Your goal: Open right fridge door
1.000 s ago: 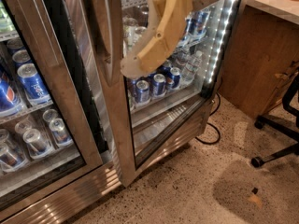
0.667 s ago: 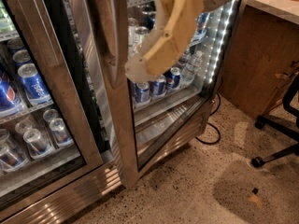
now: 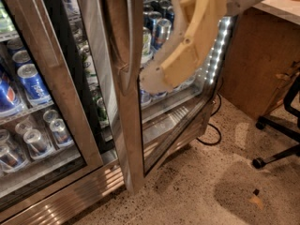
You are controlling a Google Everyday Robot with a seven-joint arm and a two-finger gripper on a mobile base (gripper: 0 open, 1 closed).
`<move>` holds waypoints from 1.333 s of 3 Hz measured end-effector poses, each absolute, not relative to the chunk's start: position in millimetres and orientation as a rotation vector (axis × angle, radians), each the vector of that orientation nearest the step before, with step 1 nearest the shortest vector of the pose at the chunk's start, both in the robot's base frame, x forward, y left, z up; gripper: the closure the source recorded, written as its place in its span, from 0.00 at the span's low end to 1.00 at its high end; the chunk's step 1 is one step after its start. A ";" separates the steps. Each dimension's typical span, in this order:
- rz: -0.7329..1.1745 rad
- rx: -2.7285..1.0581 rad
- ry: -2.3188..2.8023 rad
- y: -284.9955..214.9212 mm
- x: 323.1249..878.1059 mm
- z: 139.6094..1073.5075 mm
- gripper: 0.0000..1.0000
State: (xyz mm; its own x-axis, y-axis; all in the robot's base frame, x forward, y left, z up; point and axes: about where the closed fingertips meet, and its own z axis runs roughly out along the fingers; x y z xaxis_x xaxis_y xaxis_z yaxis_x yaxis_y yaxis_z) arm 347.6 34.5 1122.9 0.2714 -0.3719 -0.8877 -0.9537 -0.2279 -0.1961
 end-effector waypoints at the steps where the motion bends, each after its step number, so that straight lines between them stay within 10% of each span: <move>1: 0.931 -1.754 1.214 34.6 347.5 1123.0 0.00; 4: 0.899 -1.721 1.325 23.6 345.4 1127.4 0.00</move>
Offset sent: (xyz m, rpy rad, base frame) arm 0.0208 -0.0136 -0.0001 -0.0641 0.0527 -0.0975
